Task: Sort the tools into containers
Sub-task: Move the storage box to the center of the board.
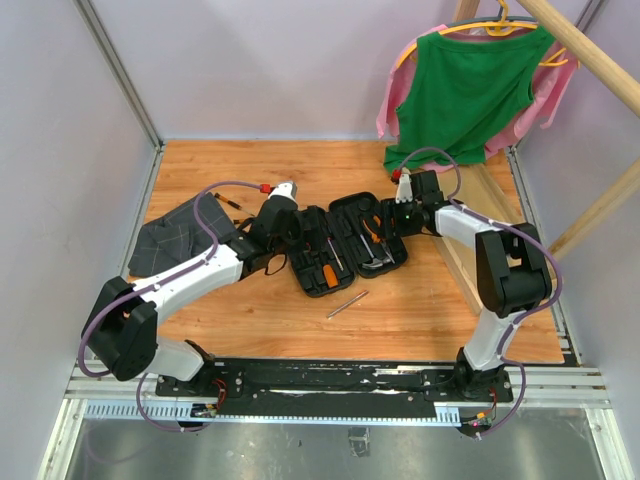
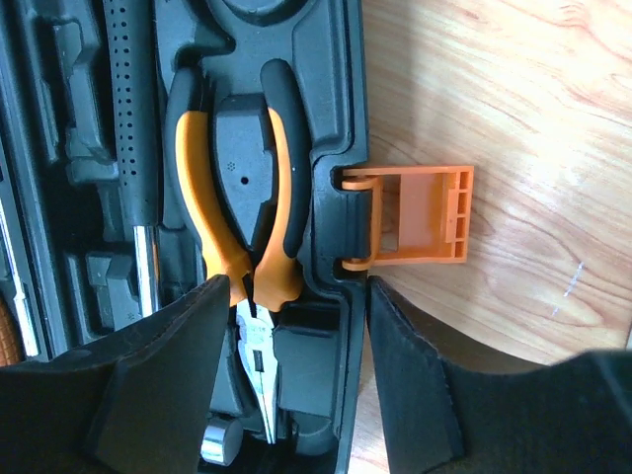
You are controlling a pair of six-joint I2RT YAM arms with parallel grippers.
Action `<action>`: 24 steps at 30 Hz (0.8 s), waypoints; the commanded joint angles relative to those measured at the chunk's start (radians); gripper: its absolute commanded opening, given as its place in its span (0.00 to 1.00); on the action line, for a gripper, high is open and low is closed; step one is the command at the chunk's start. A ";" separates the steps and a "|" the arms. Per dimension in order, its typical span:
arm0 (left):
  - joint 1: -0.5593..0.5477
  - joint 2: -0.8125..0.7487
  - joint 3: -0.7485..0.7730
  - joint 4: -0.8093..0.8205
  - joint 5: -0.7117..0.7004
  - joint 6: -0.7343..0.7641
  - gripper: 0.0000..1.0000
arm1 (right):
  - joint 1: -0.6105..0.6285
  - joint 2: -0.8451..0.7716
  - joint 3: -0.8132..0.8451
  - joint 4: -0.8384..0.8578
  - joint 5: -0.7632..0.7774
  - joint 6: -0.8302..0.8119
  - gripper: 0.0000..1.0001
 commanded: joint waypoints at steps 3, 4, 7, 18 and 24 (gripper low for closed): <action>0.012 -0.004 0.013 0.003 -0.007 0.008 0.99 | 0.011 0.007 -0.001 -0.022 -0.042 -0.047 0.52; 0.012 -0.005 0.012 0.003 -0.007 0.007 0.99 | 0.017 0.005 -0.007 -0.020 -0.039 -0.050 0.50; 0.012 -0.009 0.008 0.001 -0.008 0.007 0.99 | 0.036 -0.004 -0.028 -0.014 -0.034 -0.055 0.47; 0.015 -0.018 -0.002 -0.004 -0.034 0.011 0.99 | 0.142 -0.071 -0.120 0.001 0.025 -0.048 0.48; 0.020 0.025 0.028 0.003 -0.034 0.014 0.99 | 0.183 -0.151 -0.167 -0.007 0.096 0.034 0.54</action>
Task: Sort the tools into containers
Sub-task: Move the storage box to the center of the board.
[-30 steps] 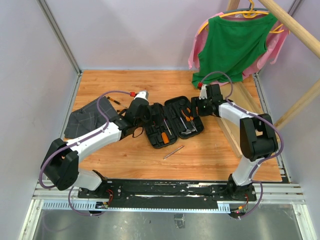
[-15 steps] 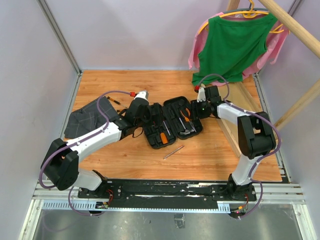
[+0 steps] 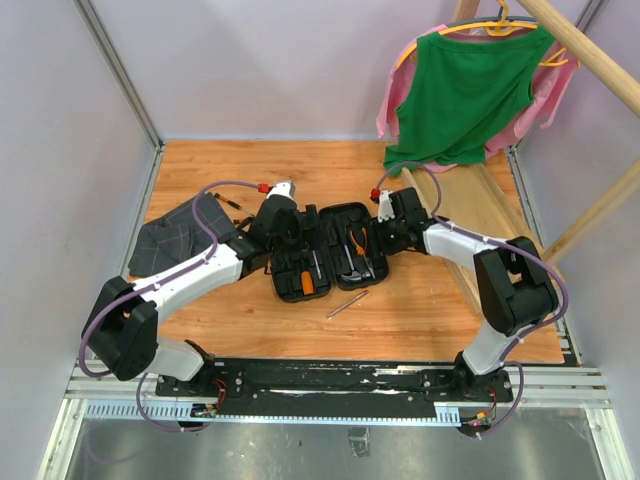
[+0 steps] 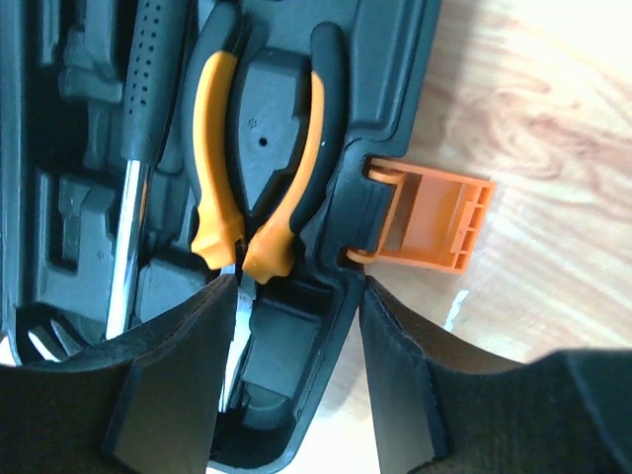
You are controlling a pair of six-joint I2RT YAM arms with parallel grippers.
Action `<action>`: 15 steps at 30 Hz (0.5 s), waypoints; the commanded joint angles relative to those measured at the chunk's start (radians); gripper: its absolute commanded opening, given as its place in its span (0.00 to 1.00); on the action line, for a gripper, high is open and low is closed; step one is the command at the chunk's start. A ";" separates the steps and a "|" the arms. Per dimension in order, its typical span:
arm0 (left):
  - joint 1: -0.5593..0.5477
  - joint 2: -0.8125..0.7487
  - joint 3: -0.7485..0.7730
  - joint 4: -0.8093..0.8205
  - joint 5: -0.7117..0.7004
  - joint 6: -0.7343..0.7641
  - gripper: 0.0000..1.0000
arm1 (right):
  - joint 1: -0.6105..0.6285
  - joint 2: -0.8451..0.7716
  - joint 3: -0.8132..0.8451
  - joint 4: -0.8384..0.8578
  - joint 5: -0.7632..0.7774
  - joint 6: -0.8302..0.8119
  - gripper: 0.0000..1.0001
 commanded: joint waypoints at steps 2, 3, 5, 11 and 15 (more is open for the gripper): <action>0.013 0.051 0.054 0.009 -0.017 0.019 0.99 | 0.035 -0.099 -0.040 -0.058 0.063 0.058 0.55; 0.015 0.067 0.071 0.009 -0.016 0.021 0.99 | 0.035 -0.121 -0.040 -0.066 0.078 0.057 0.56; 0.015 0.100 0.105 0.007 -0.013 0.026 0.99 | 0.035 -0.169 -0.036 -0.078 0.111 0.054 0.59; 0.015 0.188 0.207 0.004 -0.004 0.038 0.99 | 0.031 -0.313 -0.046 -0.091 0.189 0.048 0.72; 0.016 0.233 0.248 0.013 0.005 0.037 0.99 | 0.031 -0.429 -0.102 -0.074 0.336 0.114 1.00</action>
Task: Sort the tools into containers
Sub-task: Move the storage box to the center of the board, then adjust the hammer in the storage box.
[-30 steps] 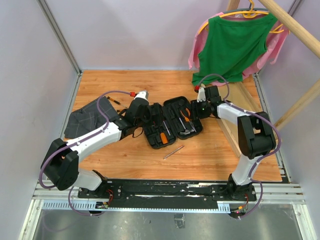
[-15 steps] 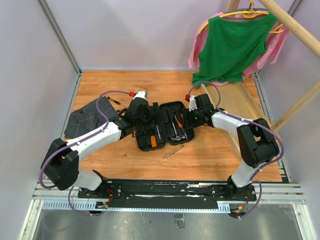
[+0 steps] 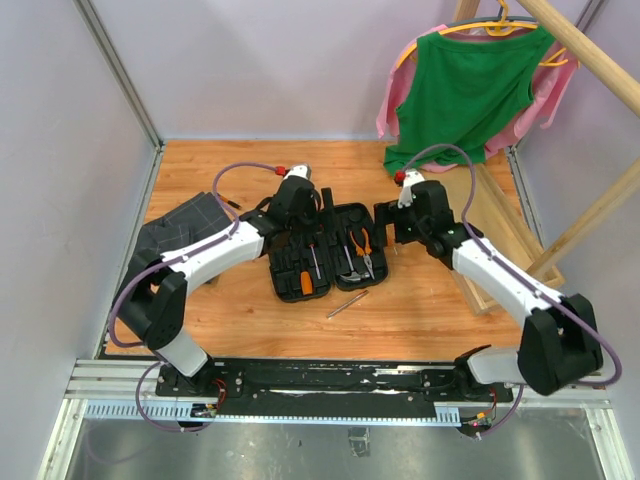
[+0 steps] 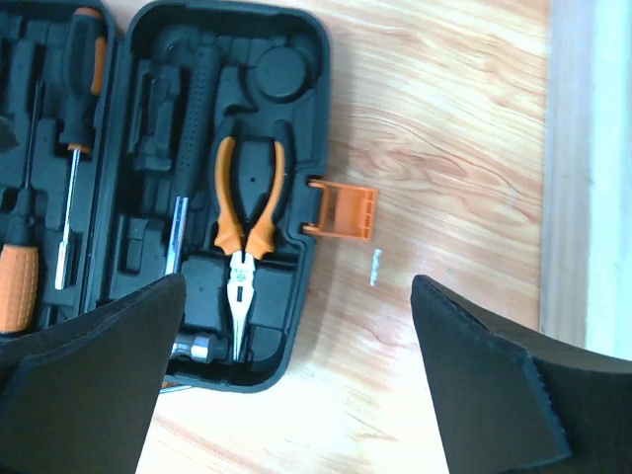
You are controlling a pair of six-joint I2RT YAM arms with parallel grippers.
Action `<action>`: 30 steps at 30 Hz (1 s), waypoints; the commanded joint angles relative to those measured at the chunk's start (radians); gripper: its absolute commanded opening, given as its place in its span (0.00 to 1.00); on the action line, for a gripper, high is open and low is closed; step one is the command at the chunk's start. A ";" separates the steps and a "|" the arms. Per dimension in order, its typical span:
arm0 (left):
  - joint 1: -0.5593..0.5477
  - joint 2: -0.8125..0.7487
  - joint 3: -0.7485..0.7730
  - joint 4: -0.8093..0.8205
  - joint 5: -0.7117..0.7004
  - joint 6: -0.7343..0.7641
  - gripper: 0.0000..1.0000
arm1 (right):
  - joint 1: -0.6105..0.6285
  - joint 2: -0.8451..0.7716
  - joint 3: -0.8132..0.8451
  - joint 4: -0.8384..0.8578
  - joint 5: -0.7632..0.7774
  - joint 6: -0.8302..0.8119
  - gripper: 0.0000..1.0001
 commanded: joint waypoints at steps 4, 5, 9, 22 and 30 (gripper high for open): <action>0.010 0.085 0.090 0.034 0.036 0.013 0.99 | -0.001 -0.210 -0.149 0.068 0.259 0.103 0.98; 0.009 0.099 0.104 0.034 0.045 0.012 1.00 | -0.006 -0.224 -0.162 0.075 0.253 0.103 0.98; 0.009 0.155 0.150 0.040 0.075 0.004 0.94 | -0.020 -0.225 -0.164 0.038 0.215 0.086 0.98; 0.010 0.323 0.280 -0.008 0.057 -0.016 0.70 | -0.014 -0.168 -0.197 0.078 -0.054 0.182 0.94; 0.011 0.338 0.278 0.013 0.060 -0.014 0.69 | 0.148 -0.122 -0.196 0.094 0.020 0.280 0.71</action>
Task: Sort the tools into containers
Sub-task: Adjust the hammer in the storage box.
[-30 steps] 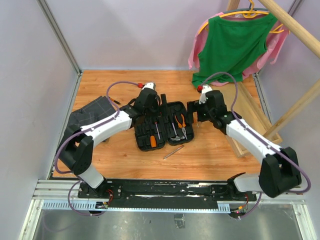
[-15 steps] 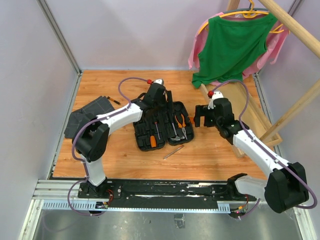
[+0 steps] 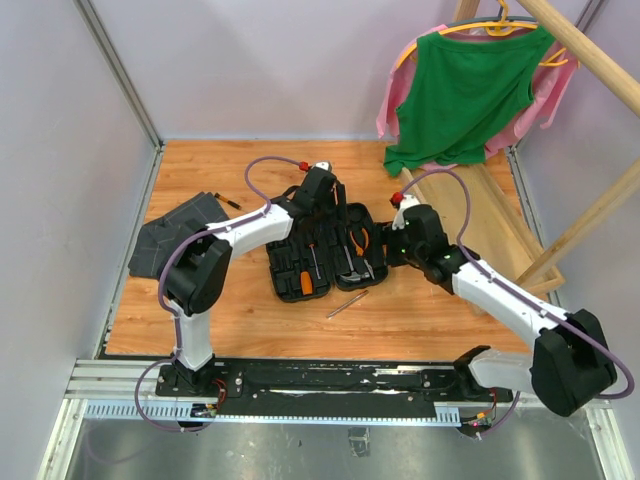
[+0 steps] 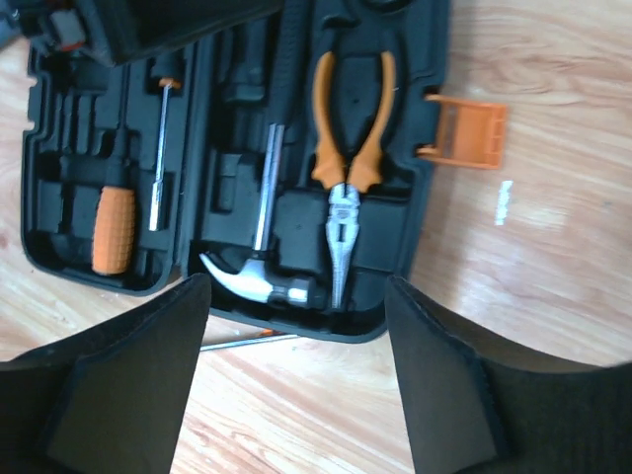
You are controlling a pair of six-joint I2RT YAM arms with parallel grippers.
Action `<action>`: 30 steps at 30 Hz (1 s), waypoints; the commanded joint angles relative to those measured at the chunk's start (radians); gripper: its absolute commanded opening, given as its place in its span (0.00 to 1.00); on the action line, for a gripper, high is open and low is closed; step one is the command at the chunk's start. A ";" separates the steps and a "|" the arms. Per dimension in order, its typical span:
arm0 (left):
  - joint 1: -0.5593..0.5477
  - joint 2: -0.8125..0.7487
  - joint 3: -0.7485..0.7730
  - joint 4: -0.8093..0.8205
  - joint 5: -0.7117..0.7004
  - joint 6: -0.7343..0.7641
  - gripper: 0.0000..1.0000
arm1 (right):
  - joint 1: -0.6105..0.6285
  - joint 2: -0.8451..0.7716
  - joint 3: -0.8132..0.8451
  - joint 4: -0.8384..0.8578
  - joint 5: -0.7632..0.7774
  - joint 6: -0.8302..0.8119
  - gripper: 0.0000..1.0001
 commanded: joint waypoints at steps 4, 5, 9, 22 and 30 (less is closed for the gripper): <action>0.011 0.020 0.021 0.029 0.007 -0.007 0.68 | 0.111 0.082 -0.007 0.059 0.026 0.115 0.52; 0.012 0.022 0.019 0.032 0.010 -0.007 0.67 | 0.122 0.090 -0.006 0.062 0.030 0.122 0.49; 0.019 0.028 0.018 0.038 0.026 -0.009 0.63 | 0.153 0.114 0.004 0.051 0.049 0.137 0.43; 0.019 0.102 0.077 0.019 0.058 0.006 0.41 | 0.164 0.154 0.000 0.052 0.043 0.180 0.31; 0.019 0.143 0.123 -0.018 0.000 0.016 0.38 | 0.164 0.172 0.009 0.054 0.031 0.185 0.29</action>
